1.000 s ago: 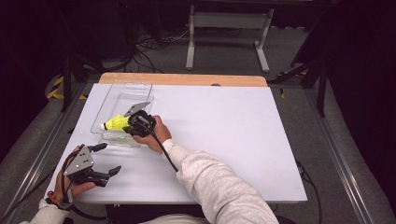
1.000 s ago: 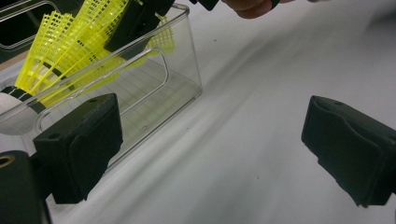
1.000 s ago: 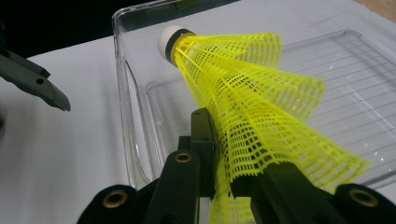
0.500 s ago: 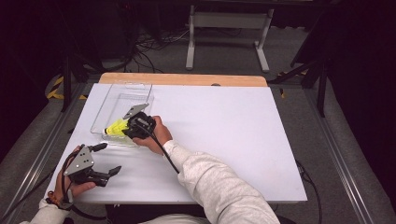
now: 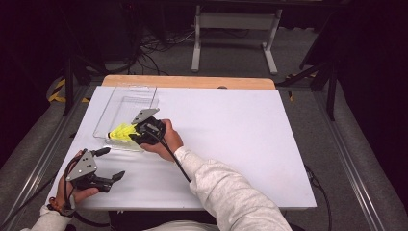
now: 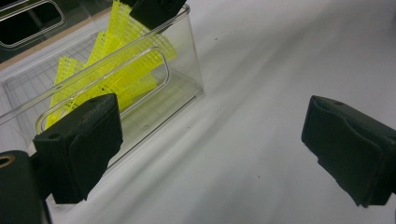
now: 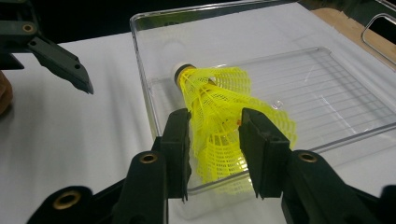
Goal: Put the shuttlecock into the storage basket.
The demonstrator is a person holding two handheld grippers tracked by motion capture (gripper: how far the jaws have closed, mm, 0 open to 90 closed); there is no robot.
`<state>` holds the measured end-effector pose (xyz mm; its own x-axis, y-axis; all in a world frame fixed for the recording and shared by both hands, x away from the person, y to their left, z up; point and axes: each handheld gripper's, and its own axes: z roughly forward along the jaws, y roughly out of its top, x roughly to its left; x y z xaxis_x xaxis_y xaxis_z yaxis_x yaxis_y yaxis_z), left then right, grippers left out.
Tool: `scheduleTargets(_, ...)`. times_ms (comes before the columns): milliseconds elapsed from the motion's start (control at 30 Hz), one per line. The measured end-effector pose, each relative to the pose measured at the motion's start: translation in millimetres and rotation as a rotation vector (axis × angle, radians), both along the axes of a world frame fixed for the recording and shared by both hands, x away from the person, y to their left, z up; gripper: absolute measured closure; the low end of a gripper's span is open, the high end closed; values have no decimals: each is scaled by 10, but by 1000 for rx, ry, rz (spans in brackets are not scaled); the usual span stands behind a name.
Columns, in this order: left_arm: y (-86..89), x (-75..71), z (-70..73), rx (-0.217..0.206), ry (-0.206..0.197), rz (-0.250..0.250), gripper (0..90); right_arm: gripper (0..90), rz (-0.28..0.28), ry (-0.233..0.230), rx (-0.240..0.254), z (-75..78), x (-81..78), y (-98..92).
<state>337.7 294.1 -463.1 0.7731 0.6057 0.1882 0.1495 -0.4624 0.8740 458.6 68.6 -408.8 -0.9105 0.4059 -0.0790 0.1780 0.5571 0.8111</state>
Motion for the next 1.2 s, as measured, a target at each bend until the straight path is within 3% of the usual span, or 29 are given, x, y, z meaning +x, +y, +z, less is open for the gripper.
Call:
scheduleTargets(233,7,3,-2,5,2,0,61,620,5,-48,2,58,-39,-81)
scheduleTargets(633,1,0,-1,9,-2,4,62,602,-9,-65,25,97,-66,-250)
scheduleTargets(1200,-10,0,-5,14,-1,6,61,555,-34,-133,29,154,-173,-551)
